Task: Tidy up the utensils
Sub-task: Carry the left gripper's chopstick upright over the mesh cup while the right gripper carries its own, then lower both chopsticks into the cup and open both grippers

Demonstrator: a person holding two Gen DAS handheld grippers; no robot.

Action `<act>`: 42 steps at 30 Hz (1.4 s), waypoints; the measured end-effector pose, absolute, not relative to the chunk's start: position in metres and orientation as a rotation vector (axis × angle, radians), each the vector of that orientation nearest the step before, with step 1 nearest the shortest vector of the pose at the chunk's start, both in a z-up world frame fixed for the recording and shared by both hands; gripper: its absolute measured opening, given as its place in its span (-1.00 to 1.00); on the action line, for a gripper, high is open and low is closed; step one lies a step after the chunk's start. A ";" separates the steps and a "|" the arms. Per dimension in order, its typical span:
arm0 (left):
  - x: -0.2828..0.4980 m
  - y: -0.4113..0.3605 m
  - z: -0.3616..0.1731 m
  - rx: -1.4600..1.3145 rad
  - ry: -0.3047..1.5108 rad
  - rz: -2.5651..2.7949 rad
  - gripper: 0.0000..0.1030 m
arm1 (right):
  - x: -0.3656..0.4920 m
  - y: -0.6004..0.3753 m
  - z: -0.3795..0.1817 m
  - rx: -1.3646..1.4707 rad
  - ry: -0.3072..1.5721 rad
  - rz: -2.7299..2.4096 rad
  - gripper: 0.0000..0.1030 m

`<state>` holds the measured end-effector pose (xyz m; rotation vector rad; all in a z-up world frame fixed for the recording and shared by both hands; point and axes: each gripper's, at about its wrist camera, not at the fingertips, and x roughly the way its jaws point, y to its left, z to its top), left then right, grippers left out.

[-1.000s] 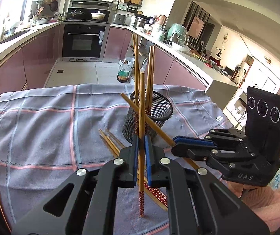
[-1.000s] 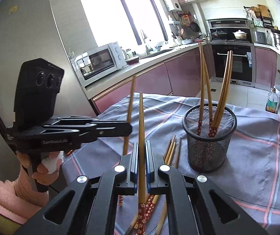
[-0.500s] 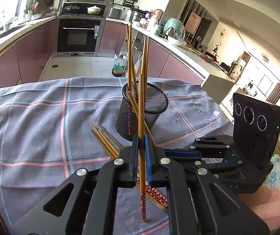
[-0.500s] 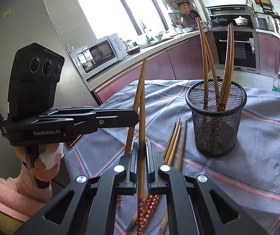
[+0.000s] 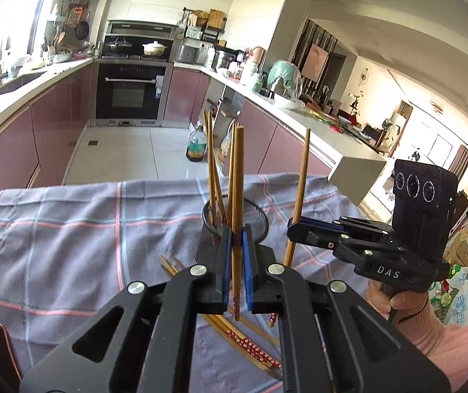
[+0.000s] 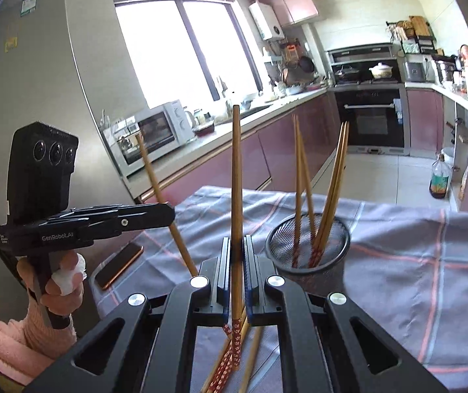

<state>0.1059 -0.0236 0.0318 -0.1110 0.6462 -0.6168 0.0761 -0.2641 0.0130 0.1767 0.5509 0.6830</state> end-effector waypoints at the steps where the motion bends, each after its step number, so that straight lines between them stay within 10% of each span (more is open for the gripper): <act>1: 0.106 -0.023 0.037 -0.114 0.635 -0.615 -0.86 | 0.077 -0.266 0.017 0.177 0.536 0.673 -0.89; 20: 0.131 -0.054 0.118 -0.098 0.472 -0.596 -0.86 | 0.122 -0.290 0.063 0.190 0.352 0.528 -0.89; 42: 0.198 -0.098 0.046 0.082 0.741 -0.558 -0.86 | 0.159 -0.271 0.004 0.145 0.597 0.455 -0.88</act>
